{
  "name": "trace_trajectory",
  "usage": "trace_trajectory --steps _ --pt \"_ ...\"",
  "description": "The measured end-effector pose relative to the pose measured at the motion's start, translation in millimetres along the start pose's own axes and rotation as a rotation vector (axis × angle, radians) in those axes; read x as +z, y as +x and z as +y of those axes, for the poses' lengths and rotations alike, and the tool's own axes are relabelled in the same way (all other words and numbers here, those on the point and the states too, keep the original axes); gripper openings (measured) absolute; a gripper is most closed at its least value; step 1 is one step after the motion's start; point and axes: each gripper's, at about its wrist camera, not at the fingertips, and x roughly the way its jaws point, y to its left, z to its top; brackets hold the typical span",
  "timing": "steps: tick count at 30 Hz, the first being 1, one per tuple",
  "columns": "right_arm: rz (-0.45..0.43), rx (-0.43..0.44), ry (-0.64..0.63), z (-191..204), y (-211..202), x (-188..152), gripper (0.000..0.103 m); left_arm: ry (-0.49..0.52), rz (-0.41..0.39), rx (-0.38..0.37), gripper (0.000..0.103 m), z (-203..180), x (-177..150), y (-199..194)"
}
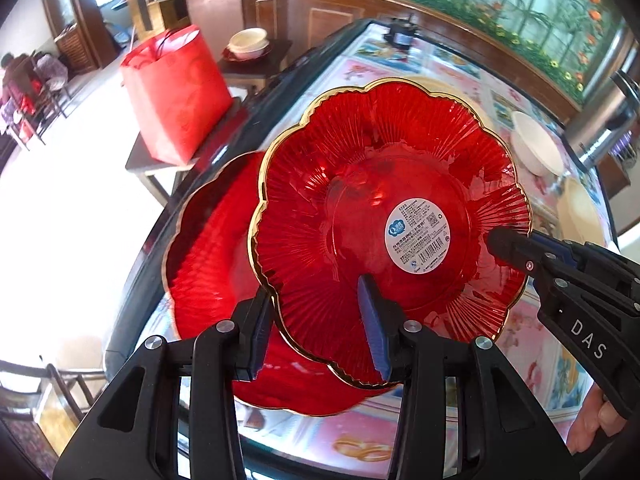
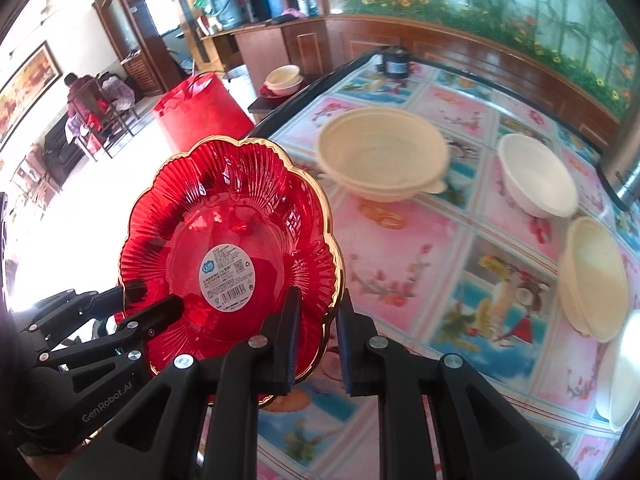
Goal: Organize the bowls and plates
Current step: 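Lower the red scalloped plate onto the red wedding plate stack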
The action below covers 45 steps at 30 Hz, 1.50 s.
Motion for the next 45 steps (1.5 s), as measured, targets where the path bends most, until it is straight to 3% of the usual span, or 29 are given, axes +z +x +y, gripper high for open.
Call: trace_trajectory --steps 11,25,36,45 --pt "0.069 0.037 -0.023 29 31 8 0.015 -0.035 0.049 0.033 0.041 35 2 17" --pt "0.178 0.027 -0.044 38 58 0 0.018 0.008 0.141 0.051 0.041 43 5 45" --pt "0.212 0.025 -0.066 47 65 0 0.019 0.077 0.156 0.121 0.041 41 4 54" --pt "0.217 0.018 -0.059 49 67 0 0.022 0.070 0.147 0.122 0.041 43 4 54"
